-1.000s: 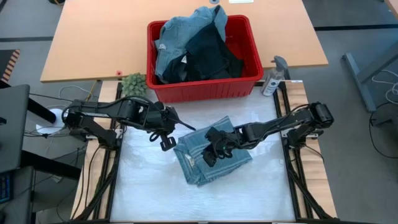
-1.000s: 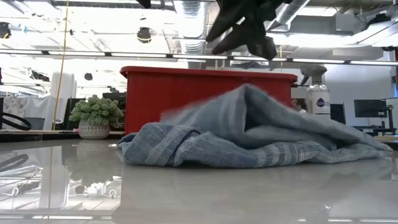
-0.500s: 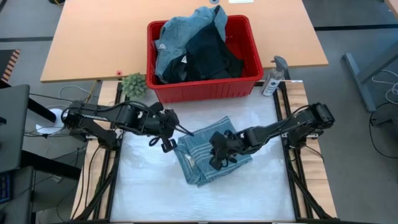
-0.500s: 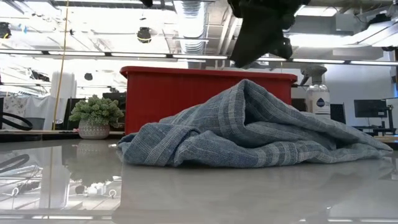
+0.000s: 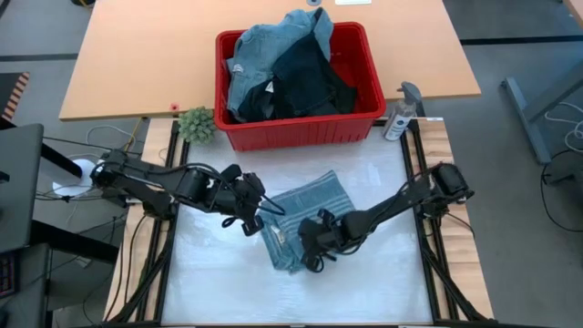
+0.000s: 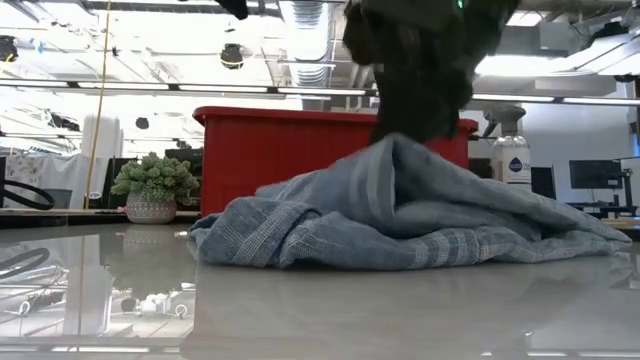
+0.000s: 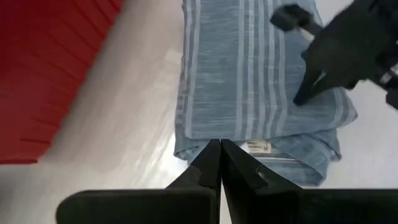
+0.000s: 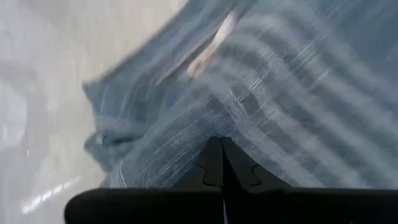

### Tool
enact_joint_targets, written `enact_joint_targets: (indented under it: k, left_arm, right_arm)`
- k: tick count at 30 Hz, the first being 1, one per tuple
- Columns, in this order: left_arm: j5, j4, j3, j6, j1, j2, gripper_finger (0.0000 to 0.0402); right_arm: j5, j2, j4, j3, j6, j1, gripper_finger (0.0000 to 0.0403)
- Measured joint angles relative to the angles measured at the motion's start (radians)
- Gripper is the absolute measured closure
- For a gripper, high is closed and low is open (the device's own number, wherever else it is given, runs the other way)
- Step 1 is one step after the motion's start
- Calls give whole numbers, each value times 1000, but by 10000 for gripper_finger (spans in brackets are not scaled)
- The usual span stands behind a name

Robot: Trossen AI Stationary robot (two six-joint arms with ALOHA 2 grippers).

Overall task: Fold Laundry from Bin
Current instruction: Fold the blue polo shirt

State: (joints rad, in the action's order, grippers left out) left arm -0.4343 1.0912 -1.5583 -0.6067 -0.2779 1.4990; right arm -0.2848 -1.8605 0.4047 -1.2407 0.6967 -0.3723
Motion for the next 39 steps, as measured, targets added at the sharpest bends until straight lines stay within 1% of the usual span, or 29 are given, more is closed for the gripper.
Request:
enact_joint_targets:
  k: [4, 9, 11, 16, 19, 21, 26, 29, 32, 34, 39]
  left_arm:
    - [-10, -74, 39, -32, -1, 0, 401]
    - [-11, -129, 74, -71, 0, 0, 401]
    - [-10, -129, 77, -89, -3, 4, 401]
    - [-17, -152, 76, -95, -8, -14, 401]
    - [-24, -171, 76, -94, -10, -40, 401]
    - [-29, -177, 76, -95, -10, -66, 401]
    - [-75, -176, 76, -110, -15, -140, 401]
    - [-106, -162, 76, -116, -15, -178, 401]
    - [-128, -157, 75, -117, -14, -202, 401]
    - [-130, -152, 75, -117, -14, -207, 401]
    - [-121, -127, 75, -145, -19, -206, 401]
  right_arm:
    - [63, -78, -78, 0, -40, -7, 385]
    - [78, -65, -84, 1, -89, 9, 382]
    - [81, -30, -77, 2, -108, 15, 378]
    - [73, 146, -54, 0, -133, 29, 371]
    - [4, 217, -42, 0, -134, 40, 381]
    - [-22, 221, -46, -2, -153, 58, 388]
    - [-3, 120, -78, 2, -176, 113, 388]
    - [27, 49, -145, 0, -178, 147, 388]
    - [93, -25, -209, 0, -182, 168, 388]
    - [151, -64, -212, 1, -178, 173, 388]
    - [268, -106, -111, 0, -141, 131, 388]
